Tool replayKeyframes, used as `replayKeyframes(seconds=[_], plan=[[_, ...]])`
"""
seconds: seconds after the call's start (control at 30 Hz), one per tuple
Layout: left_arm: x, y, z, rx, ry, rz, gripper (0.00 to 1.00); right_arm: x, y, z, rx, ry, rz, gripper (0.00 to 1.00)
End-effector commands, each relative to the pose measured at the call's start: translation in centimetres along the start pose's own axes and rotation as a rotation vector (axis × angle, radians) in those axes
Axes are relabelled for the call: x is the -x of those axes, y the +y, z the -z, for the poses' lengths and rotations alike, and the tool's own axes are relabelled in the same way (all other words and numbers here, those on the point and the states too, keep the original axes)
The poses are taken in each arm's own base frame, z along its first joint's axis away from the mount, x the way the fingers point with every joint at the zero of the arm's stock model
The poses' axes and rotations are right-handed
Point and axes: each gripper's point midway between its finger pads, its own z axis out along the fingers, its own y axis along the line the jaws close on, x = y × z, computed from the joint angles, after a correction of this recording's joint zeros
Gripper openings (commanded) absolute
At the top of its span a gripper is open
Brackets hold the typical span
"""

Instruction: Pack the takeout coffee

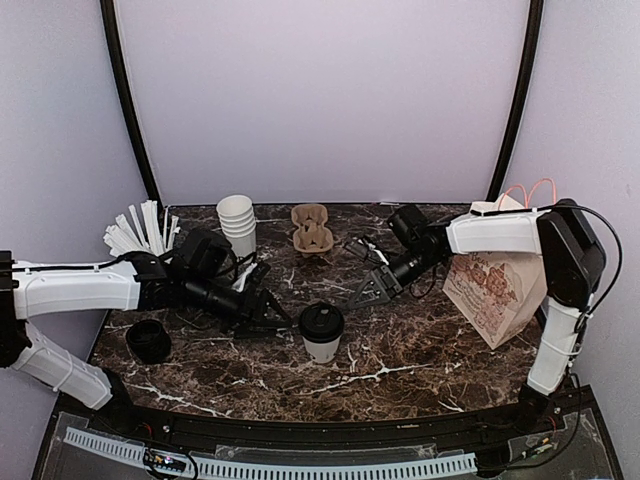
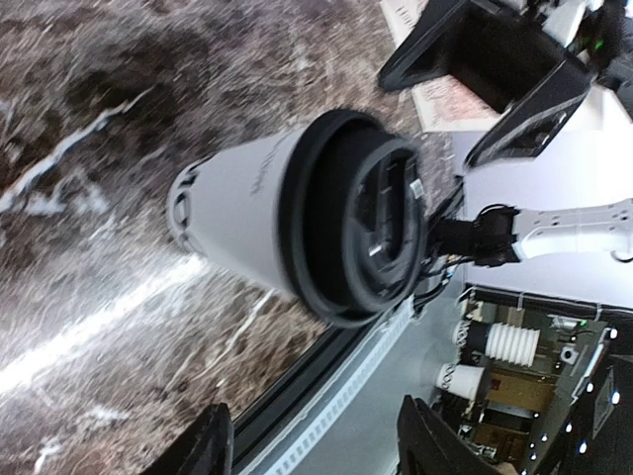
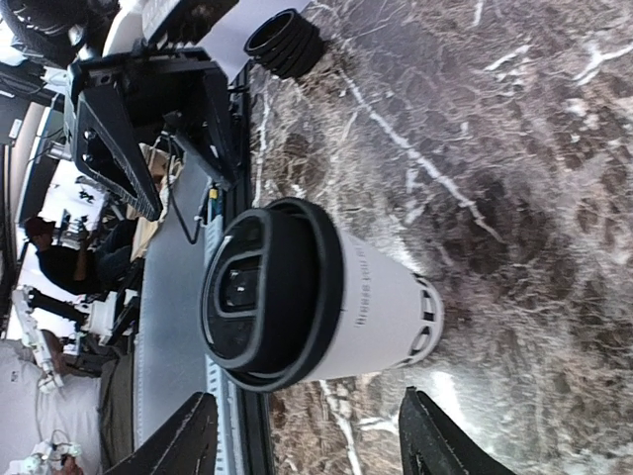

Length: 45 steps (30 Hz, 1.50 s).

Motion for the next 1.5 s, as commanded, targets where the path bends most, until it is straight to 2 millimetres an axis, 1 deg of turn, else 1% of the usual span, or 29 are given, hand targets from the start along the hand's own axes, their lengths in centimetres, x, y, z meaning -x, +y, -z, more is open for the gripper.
replayKeyframes(seconds=[0.0,0.17,0.37,0.5,0.63,0.77,0.9,0.97,1.03,1.1,1.13,1.17,1.2,1.23,1.27,1.3,1.33,1.37,1.4,1.43,1.47], plan=[[1.8,-3.1,-0.6,-0.117,-0.031,-0.040,0.60,-0.1,2.4,-1.1,0.091,0.020,0.070,0.65],[3.3,-3.5,-2.4,-0.114,-0.011,-0.067,0.58,-1.0,3.5,-1.7,0.109,0.046,0.106,0.69],[5.0,-4.0,-4.1,-0.094,0.028,-0.102,0.57,-2.1,3.7,-2.9,0.104,0.087,0.119,0.69],[6.1,-3.9,-4.9,-0.059,0.039,-0.131,0.57,-2.9,4.2,-3.5,0.106,0.110,0.132,0.69],[7.1,-3.6,-5.2,-0.022,0.036,-0.157,0.56,-3.3,4.4,-3.5,0.099,0.117,0.136,0.69],[7.9,-3.4,-5.2,0.004,0.023,-0.183,0.56,-3.5,4.5,-3.3,0.090,0.122,0.127,0.69],[8.5,-3.7,-4.9,0.007,0.006,-0.208,0.56,-3.6,4.6,-2.9,0.075,0.119,0.126,0.69],[8.9,-3.8,-4.1,0.039,-0.017,-0.227,0.57,-3.5,4.2,-2.6,0.067,0.109,0.113,0.69],[9.3,-3.7,-2.8,0.094,-0.067,-0.242,0.57,-3.1,3.7,-2.3,0.053,0.091,0.092,0.68],[9.1,-3.5,-1.5,0.124,-0.097,-0.231,0.58,-2.7,2.7,-2.1,0.033,0.069,0.065,0.66],[8.5,-3.3,-0.8,0.131,-0.104,-0.215,0.58,-2.5,2.2,-2.0,0.023,0.060,0.051,0.64],[8.2,-2.9,-0.5,0.138,-0.110,-0.170,0.58,-2.4,1.8,-1.9,0.016,0.053,0.032,0.63],[7.3,-2.4,-0.1,0.139,-0.110,-0.142,0.57,-2.2,1.4,-1.9,0.014,0.047,0.017,0.62],[6.9,-2.1,0.0,0.136,-0.112,-0.081,0.57,-2.0,1.1,-1.8,0.017,0.042,0.004,0.61],[5.9,-1.3,0.3,0.134,-0.114,-0.047,0.56,-1.8,0.8,-1.7,0.020,0.036,-0.010,0.60],[5.4,-1.1,0.4,0.121,-0.113,0.031,0.55,-1.6,0.5,-1.6,0.024,0.031,-0.020,0.59],[4.5,-0.5,0.5,0.102,-0.118,0.061,0.54,-1.4,0.3,-1.6,0.028,0.027,-0.029,0.58],[3.3,0.2,0.7,0.083,-0.110,0.133,0.53,-1.2,0.1,-1.6,0.027,0.024,-0.034,0.57],[3.4,-0.1,0.7,0.053,-0.123,0.149,0.52,-1.1,-0.1,-1.6,0.024,0.023,-0.037,0.57],[2.8,0.2,0.8,0.031,-0.126,0.192,0.52,-0.9,-0.3,-1.6,0.021,0.021,-0.037,0.56],[2.6,0.2,0.8,0.018,-0.128,0.226,0.52,-0.7,-0.4,-1.7,0.019,0.019,-0.043,0.56]])
